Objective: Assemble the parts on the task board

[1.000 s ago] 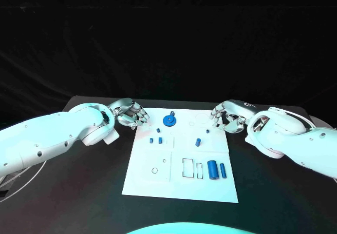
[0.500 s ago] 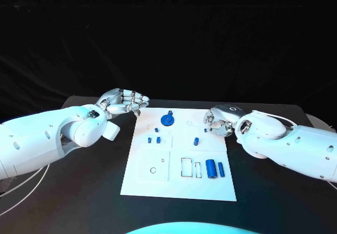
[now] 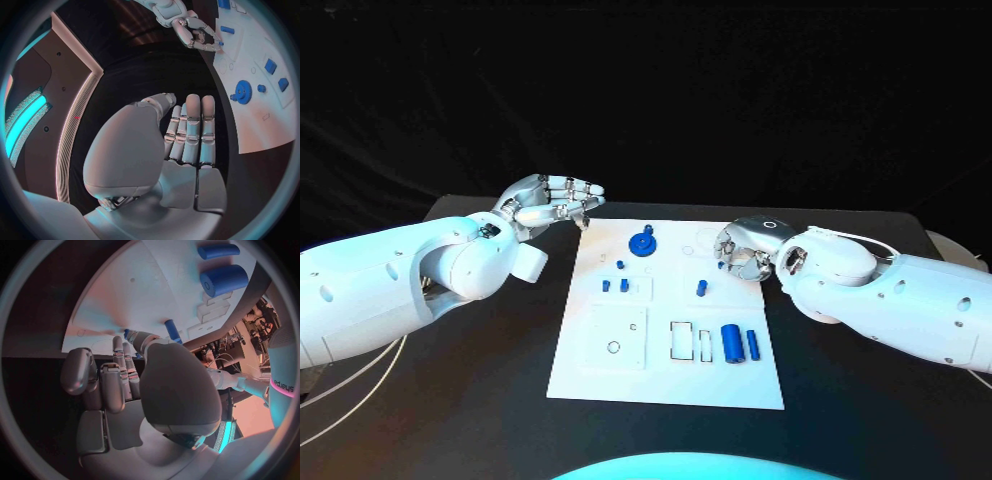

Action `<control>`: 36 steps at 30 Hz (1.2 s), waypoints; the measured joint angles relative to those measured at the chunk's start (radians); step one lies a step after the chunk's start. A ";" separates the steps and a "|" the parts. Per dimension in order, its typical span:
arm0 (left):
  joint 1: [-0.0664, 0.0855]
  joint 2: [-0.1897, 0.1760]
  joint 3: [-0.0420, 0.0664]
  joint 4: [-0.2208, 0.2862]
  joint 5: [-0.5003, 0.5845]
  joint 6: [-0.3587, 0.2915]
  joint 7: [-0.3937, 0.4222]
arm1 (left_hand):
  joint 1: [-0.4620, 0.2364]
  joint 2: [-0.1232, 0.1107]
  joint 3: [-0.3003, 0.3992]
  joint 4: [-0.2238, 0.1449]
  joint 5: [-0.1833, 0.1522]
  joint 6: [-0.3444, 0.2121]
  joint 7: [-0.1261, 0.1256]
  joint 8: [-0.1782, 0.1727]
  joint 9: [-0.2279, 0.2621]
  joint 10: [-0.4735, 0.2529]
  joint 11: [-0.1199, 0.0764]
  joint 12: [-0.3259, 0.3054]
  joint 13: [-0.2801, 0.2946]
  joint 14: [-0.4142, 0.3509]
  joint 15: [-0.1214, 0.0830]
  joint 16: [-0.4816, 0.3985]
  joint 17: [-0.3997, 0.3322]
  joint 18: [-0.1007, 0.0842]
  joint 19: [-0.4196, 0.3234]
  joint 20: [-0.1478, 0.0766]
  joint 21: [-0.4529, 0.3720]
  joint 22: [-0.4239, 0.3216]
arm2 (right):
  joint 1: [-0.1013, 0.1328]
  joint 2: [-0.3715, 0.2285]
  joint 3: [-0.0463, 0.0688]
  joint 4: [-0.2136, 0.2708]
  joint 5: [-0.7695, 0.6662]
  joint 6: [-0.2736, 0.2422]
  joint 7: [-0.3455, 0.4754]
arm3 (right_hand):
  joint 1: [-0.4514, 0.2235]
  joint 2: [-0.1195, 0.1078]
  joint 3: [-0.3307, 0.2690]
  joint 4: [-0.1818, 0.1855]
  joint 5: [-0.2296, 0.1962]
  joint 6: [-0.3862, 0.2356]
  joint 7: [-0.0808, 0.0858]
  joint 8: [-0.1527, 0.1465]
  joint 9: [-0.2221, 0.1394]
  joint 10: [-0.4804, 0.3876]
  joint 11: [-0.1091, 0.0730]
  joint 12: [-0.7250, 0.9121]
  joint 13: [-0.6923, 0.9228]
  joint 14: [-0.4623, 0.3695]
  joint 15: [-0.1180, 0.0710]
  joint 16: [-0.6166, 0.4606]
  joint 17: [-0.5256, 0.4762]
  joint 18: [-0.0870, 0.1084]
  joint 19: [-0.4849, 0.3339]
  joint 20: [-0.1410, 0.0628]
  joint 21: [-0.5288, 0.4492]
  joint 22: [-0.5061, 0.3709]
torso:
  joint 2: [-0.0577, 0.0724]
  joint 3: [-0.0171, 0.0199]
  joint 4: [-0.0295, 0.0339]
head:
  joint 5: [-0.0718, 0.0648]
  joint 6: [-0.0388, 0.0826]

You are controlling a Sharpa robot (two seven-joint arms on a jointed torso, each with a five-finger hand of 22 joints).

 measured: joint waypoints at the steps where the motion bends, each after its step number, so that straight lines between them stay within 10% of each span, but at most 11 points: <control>1: 0.000 0.000 0.000 0.000 0.003 0.000 0.002 | 0.000 0.000 0.000 0.000 0.000 0.000 0.000 0.000 0.000 0.000 0.000 0.000 0.000 0.000 0.000 0.000 -0.001 0.000 0.000 0.000 0.000 0.000 | -0.001 0.002 0.000 -0.001 -0.001 0.003 0.000 | 0.000 0.000 0.000 0.000 0.000 0.002 -0.002 0.000 0.000 0.002 0.002 0.000 -0.001 0.000 0.000 0.000 0.000 0.000 0.006 0.000 0.006 0.000 | 0.000 -0.0001 0.0000 | 0.000 0.000; 36: 0.000 0.000 0.000 0.001 0.023 -0.001 0.001 | 0.000 0.000 0.016 -0.017 0.000 -0.004 0.004 0.000 -0.002 0.000 0.000 0.000 -0.005 0.000 0.000 -0.012 -0.012 -0.001 0.000 0.000 0.000 0.000 | -0.020 0.032 0.004 -0.003 -0.096 0.017 -0.063 | 0.005 0.032 0.043 -0.057 -0.015 0.070 -0.020 0.025 0.017 0.066 -0.020 -0.010 -0.006 0.000 -0.015 0.008 0.000 -0.015 0.022 -0.015 0.075 0.000 | 0.000 0.0012 -0.0007 | -0.004 -0.005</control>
